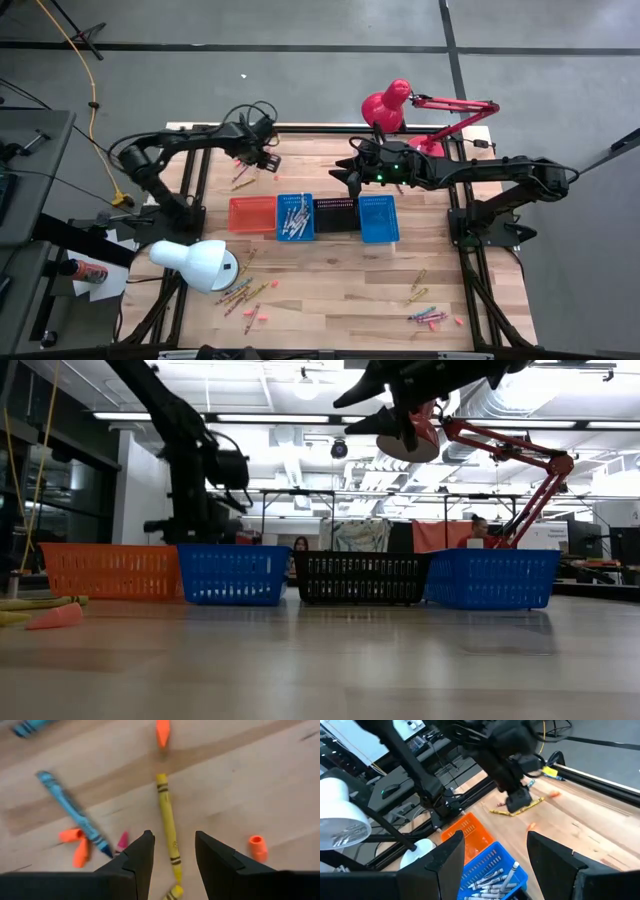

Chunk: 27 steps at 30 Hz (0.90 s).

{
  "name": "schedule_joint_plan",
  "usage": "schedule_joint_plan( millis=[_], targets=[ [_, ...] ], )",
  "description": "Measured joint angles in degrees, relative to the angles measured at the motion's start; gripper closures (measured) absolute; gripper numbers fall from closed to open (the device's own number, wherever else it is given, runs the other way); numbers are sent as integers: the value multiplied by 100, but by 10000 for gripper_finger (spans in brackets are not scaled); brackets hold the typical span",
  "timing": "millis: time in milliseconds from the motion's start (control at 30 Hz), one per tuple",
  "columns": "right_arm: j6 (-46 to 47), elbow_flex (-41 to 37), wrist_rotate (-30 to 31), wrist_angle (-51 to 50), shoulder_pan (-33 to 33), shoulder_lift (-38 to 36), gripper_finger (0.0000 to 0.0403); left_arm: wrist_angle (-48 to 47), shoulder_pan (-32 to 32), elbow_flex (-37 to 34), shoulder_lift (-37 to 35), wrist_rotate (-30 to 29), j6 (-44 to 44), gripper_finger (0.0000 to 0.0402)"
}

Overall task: Sort crayons
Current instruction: Put the yellow crayon into the black bin

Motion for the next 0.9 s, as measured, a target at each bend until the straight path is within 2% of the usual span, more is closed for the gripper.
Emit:
schedule_joint_plan(
  millis=[233, 467, 567, 700, 900],
  targets=[
    [1, 0, 0, 0, 121, 0, 195, 459, -15, -1, 511, -6, -316, 272],
    [108, 0, 2, -2, 127, 0, 195, 395, -19, 27, 733, -26, -457, 279],
    [108, 0, 2, -6, 127, 0, 195, 400, -49, 23, 729, -25, -376, 311],
    [107, 0, 2, -11, 127, 0, 195, 363, -99, 17, 709, -8, -150, 386],
    [108, 0, 2, -46, 127, 0, 195, 327, -213, 10, 639, 58, -103, 397]
  ],
)
